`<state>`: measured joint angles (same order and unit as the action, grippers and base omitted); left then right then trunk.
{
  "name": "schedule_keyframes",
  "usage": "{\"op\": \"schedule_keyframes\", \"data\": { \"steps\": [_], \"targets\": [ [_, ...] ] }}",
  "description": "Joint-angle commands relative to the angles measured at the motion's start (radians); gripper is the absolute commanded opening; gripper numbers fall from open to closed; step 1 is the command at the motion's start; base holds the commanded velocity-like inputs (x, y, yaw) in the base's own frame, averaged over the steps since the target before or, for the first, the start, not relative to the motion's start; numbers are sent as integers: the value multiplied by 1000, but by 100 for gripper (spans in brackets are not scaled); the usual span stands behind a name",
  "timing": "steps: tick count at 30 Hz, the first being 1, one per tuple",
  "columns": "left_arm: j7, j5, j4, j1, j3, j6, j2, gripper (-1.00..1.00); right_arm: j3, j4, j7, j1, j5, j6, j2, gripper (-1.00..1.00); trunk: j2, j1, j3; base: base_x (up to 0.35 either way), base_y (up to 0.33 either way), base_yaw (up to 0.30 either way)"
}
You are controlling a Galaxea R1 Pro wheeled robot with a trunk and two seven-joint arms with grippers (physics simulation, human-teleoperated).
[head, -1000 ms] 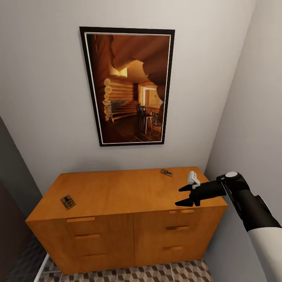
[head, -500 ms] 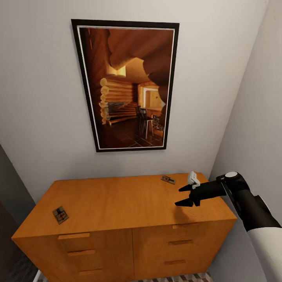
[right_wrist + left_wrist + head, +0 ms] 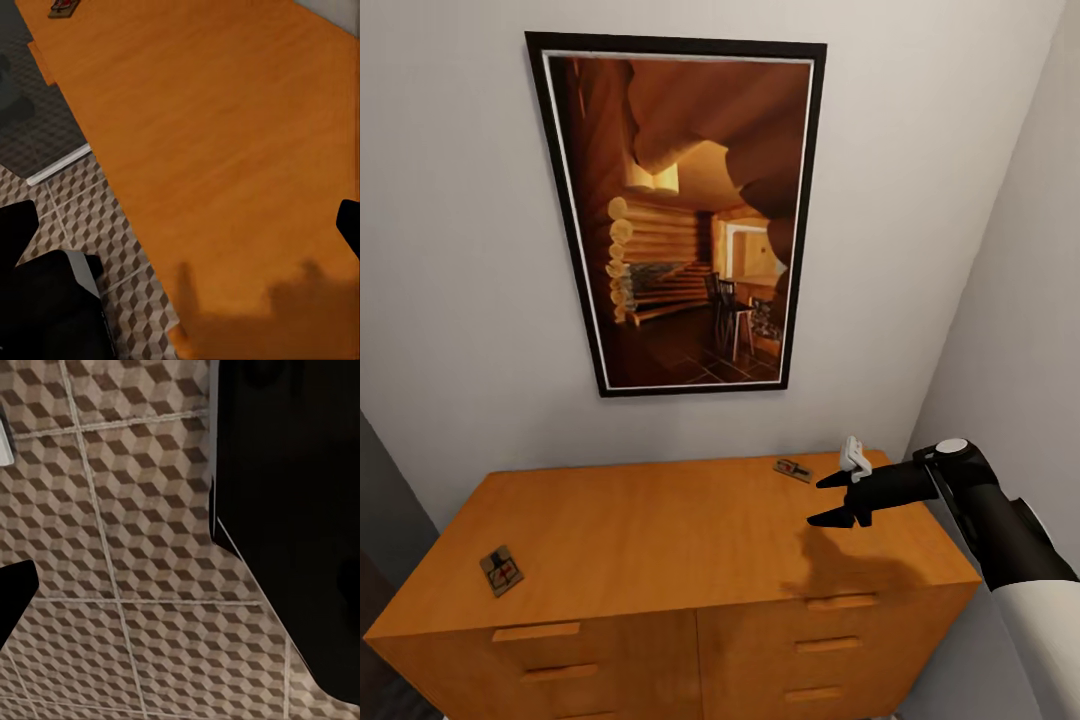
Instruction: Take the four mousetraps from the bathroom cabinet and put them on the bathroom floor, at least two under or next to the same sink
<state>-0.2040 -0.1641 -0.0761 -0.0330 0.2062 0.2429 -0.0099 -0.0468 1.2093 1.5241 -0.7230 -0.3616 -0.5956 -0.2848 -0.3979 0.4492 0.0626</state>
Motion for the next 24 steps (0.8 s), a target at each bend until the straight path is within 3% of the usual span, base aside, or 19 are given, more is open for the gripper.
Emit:
{"op": "schedule_keyframes", "data": {
  "steps": [1, 24],
  "targets": [
    [-2, -9, -2, 1, 9, 6, -1, 100, -1, 1, 5, -1, -5, -10, 0, 100, -2, 1, 3, 126, 0, 0],
    [-2, -10, -2, 1, 9, 6, -7, 100, -1, 1, 5, -1, -5, -10, -1, 100, -2, 1, 39, 29, 0, 0]
  ]
}}
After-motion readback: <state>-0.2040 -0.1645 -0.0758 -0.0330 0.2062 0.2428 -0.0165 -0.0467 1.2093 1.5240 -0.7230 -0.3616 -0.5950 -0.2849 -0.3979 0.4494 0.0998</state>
